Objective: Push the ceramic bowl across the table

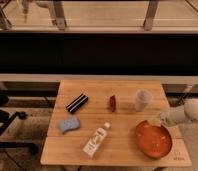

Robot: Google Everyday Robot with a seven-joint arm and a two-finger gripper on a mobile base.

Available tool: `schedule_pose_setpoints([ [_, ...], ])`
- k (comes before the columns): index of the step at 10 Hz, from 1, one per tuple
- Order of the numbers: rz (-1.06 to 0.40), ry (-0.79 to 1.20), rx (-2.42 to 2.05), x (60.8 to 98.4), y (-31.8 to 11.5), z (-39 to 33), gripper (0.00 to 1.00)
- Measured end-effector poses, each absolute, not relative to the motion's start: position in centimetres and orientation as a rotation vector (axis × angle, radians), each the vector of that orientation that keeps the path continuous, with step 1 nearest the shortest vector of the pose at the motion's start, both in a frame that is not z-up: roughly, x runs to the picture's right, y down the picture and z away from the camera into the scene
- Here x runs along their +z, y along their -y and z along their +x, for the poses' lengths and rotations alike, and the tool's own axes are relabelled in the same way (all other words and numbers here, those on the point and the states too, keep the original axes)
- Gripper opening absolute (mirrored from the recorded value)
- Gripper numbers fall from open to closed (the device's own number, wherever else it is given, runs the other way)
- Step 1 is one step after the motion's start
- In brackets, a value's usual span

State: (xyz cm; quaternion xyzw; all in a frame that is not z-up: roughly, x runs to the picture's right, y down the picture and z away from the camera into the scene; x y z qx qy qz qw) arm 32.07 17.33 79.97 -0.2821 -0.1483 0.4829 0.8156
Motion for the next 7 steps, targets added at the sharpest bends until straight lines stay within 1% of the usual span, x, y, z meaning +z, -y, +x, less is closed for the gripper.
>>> schedule_pose_setpoints([
  [1,-0.603,0.318,1.029,80.0,-17.4,32.4,0.41],
  [2,-0.609,0.319,1.028,79.9,-17.5,32.3,0.51],
  [3,-0.61,0.321,1.037,80.1,-17.5,32.1,0.57],
  [4,-0.607,0.323,1.045,80.2,-17.6,32.2,0.58],
  [5,-0.602,0.324,1.052,80.1,-17.6,32.3,0.53],
  [6,-0.601,0.328,1.051,80.0,-17.8,31.7,0.41],
  [7,-0.602,0.331,1.049,80.1,-17.8,31.3,0.33],
])
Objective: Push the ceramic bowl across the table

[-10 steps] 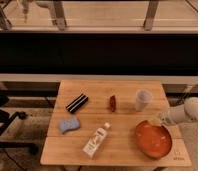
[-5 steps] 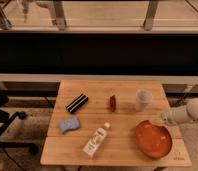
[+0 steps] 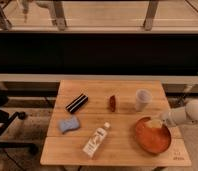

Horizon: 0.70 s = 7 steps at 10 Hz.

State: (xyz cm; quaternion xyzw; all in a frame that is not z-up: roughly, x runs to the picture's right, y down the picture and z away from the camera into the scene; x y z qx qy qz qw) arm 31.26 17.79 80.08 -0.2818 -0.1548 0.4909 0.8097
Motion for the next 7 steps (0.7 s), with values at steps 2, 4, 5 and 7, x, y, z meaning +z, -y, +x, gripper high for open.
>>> schedule_pose_setpoints([
  [2,-0.602,0.331,1.065,79.99,-18.06,31.74,0.24],
  [4,-0.601,0.329,1.074,80.14,-18.03,31.59,0.29],
  [5,-0.598,0.329,1.077,80.22,-17.81,31.25,0.3],
  [7,-0.601,0.333,1.081,80.32,-17.66,31.22,0.39],
])
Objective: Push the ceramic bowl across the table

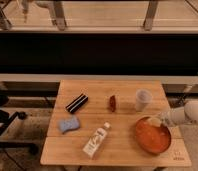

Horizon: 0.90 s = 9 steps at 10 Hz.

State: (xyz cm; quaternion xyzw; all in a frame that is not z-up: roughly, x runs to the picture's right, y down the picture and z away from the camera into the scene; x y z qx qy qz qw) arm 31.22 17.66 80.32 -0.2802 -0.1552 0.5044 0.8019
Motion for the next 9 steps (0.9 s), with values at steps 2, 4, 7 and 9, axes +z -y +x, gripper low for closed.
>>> schedule_pose_setpoints([
  [2,-0.599,0.332,1.095,80.44,-17.53,31.42,0.46],
  [4,-0.594,0.331,1.108,80.51,-17.38,31.72,0.5],
  [7,-0.594,0.334,1.118,80.68,-17.23,30.76,0.49],
  [9,-0.593,0.336,1.126,80.88,-17.0,31.48,0.41],
])
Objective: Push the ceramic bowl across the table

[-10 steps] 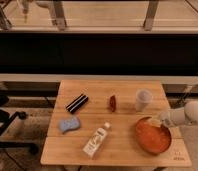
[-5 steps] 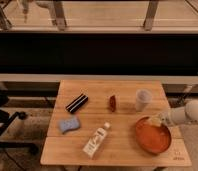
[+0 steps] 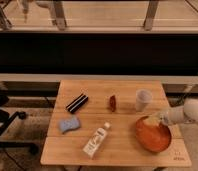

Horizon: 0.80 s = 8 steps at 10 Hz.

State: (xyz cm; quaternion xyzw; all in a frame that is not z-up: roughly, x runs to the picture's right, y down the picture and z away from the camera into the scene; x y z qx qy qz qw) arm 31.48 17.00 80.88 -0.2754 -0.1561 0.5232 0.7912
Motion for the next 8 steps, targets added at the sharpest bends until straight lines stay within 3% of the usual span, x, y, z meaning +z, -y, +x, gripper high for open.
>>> schedule_pose_setpoints([
  [3,-0.594,0.338,1.135,81.13,-16.97,31.15,0.11],
  [4,-0.593,0.339,1.14,81.18,-16.9,31.03,0.07],
  [6,-0.592,0.34,1.15,81.23,-16.94,31.04,0.1],
  [8,-0.592,0.341,1.156,81.42,-16.77,31.12,0.28],
])
